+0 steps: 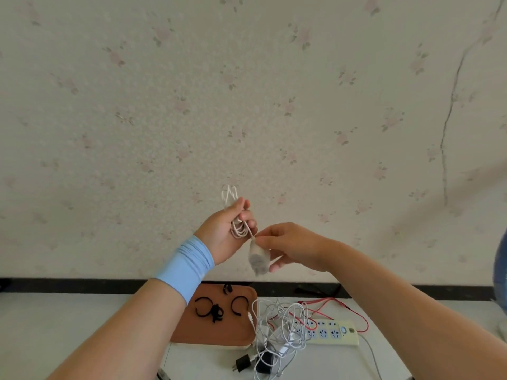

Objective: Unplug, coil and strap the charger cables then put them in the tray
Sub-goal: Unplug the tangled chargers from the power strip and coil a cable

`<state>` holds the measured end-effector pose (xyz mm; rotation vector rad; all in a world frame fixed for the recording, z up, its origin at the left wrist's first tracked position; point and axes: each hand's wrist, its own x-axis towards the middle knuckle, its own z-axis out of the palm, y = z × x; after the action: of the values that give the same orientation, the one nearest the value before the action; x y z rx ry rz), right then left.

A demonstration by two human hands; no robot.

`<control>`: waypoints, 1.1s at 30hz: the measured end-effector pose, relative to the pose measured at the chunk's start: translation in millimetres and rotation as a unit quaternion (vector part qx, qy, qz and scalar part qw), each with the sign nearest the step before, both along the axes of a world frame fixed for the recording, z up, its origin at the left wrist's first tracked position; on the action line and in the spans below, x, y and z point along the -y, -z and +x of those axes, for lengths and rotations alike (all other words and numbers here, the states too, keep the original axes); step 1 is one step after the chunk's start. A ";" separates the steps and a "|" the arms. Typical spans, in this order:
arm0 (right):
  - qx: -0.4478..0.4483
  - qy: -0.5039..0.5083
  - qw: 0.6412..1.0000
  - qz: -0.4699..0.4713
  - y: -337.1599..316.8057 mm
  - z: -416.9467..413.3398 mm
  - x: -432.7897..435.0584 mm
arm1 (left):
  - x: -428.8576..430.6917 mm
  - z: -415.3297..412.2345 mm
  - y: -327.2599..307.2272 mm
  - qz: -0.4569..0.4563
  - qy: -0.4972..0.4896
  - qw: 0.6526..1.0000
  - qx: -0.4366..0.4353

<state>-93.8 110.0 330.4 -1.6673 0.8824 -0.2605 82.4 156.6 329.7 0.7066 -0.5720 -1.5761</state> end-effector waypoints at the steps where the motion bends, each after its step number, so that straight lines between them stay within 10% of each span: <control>1: 0.006 0.008 1.000 0.004 2.1 2.4 0.9 | 1.3 2.6 2.6 -0.004 -0.014 1.000 -0.001; 6: -0.069 0.023 0.989 -0.125 6.0 13.5 8.4 | 2.1 12.1 13.8 0.016 0.018 0.998 0.064; 12: 0.076 0.097 0.990 -0.063 3.8 37.2 17.6 | 2.0 26.3 28.0 0.059 0.148 0.974 0.159; 16: 0.013 0.074 0.991 -0.108 9.1 59.3 22.9 | 4.3 33.4 38.4 0.055 0.177 0.930 0.318; 24: -0.160 0.032 0.973 -0.160 29.5 93.8 32.2 | 10.8 55.3 63.0 0.054 0.194 0.916 0.347; 33: -0.121 0.060 0.991 -0.003 41.4 115.6 35.1 | 8.9 66.5 70.8 0.080 0.170 0.898 0.398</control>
<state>21.8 74.9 289.0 -1.6767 1.1678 -0.1441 148.8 147.7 259.0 1.4619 -1.2257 -1.6254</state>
